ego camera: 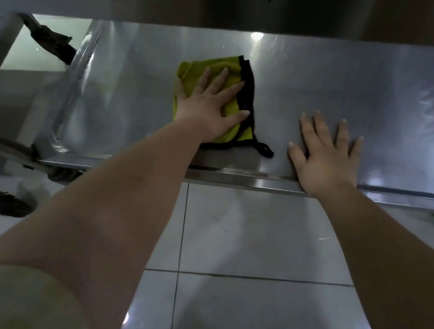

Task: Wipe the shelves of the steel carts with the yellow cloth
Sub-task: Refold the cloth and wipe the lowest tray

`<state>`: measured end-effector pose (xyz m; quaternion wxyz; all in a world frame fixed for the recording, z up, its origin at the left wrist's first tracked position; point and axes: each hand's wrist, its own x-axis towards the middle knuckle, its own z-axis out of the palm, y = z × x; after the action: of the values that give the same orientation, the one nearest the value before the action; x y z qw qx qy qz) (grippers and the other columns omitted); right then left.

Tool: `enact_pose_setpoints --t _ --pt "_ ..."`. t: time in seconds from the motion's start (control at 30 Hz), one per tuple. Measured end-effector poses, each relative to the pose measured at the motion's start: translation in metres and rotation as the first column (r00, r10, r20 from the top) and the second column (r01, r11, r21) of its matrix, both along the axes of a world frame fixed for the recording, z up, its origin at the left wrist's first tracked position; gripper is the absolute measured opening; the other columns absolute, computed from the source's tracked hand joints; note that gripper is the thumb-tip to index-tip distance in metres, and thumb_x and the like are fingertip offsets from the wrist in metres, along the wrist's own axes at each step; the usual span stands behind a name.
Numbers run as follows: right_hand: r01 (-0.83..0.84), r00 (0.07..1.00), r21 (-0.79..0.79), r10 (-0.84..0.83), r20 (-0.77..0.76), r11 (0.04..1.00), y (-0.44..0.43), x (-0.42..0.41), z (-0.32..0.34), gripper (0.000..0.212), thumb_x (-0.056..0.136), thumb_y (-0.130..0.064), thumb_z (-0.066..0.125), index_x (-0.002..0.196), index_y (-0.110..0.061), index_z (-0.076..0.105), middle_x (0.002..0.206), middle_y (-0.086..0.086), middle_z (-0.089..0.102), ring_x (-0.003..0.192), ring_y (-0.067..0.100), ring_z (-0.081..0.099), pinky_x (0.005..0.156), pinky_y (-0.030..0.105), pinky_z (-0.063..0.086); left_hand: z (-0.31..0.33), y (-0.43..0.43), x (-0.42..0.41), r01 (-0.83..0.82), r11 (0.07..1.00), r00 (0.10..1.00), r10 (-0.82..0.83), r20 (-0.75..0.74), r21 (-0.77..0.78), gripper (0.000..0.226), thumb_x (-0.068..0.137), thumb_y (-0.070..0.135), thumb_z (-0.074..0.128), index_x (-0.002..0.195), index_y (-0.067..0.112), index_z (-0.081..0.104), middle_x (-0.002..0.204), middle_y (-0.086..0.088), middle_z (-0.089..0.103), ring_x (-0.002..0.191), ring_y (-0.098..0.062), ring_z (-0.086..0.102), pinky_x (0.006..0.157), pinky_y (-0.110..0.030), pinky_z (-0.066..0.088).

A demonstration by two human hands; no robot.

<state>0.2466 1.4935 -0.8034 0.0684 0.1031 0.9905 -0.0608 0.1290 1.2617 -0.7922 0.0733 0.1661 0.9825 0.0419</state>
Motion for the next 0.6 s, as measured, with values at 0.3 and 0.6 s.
enact_pose_setpoints --t 0.3,0.6 --pt "0.056 0.996 -0.043 -0.053 0.065 0.998 -0.06 -0.024 0.004 0.057 0.098 -0.051 0.016 0.151 -0.042 -0.002 0.162 -0.016 -0.007 0.146 0.038 -0.017 0.106 0.073 -0.01 -0.003 -0.019 0.006 -0.026 1.0 0.999 0.026 -0.028 -0.012 0.075 0.076 0.087 0.006 0.145 0.058 0.004 0.161 0.016 -0.006 0.149 -0.019 -0.01 0.108 -0.069 -0.009" --pt "-0.063 0.998 -0.032 0.062 -0.009 0.998 -0.081 -0.03 -0.005 0.053 0.099 -0.049 0.009 0.15 -0.045 -0.001 0.162 -0.017 -0.004 0.149 0.029 -0.01 0.106 0.072 -0.012 -0.004 -0.102 -0.003 -0.071 0.997 0.997 0.07 -0.034 -0.016 0.074 0.075 0.089 0.008 0.143 0.061 0.003 0.161 0.019 -0.004 0.149 -0.014 -0.007 0.113 -0.063 -0.008"
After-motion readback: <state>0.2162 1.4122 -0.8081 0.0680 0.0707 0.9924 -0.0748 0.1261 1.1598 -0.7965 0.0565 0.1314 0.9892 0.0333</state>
